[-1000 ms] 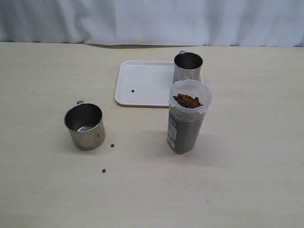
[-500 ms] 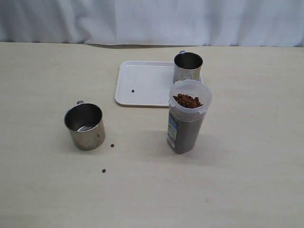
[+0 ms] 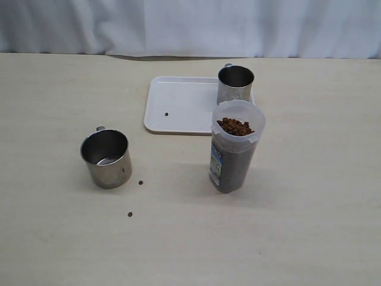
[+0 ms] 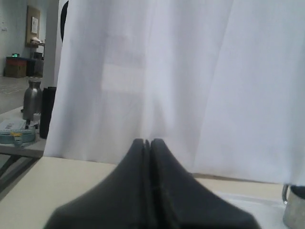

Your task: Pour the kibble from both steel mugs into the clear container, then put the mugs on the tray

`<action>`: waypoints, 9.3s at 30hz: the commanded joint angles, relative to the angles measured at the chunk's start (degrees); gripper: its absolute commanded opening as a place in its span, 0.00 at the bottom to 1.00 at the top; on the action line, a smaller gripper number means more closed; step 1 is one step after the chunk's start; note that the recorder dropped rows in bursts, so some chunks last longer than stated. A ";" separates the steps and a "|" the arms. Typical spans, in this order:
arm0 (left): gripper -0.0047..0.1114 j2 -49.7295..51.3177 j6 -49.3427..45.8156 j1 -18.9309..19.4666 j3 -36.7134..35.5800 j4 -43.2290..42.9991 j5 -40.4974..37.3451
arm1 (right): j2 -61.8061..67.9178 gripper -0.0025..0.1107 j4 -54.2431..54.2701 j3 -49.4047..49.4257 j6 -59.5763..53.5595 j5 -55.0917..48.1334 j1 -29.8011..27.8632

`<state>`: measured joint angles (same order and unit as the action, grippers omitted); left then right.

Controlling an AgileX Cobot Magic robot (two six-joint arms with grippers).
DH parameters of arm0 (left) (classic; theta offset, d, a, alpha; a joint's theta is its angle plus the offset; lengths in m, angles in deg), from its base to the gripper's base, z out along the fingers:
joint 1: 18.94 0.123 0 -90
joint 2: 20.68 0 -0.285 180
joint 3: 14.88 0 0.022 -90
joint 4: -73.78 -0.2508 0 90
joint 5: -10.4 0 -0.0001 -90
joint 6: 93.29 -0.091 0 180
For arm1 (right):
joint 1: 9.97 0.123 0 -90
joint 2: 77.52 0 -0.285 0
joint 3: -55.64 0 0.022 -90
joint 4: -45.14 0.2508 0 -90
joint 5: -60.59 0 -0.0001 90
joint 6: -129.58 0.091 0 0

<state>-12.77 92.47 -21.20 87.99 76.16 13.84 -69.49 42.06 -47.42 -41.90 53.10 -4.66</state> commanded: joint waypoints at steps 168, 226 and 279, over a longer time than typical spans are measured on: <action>0.04 137.20 15.53 -16.85 79.54 -37.29 37.59 | -0.24 0.07 -0.18 0.28 -0.47 -0.13 0.15; 0.52 110.09 18.00 -14.89 70.46 -45.23 -9.45 | -0.24 0.07 -0.18 0.28 -0.47 -0.13 0.15; 0.04 -0.12 67.00 0.73 -0.09 -65.41 10.69 | -0.24 0.07 -0.18 0.28 -0.47 -0.13 0.15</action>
<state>-12.69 156.29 -20.35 88.04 14.62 23.88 -69.49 42.06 -47.42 -41.90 52.89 -4.66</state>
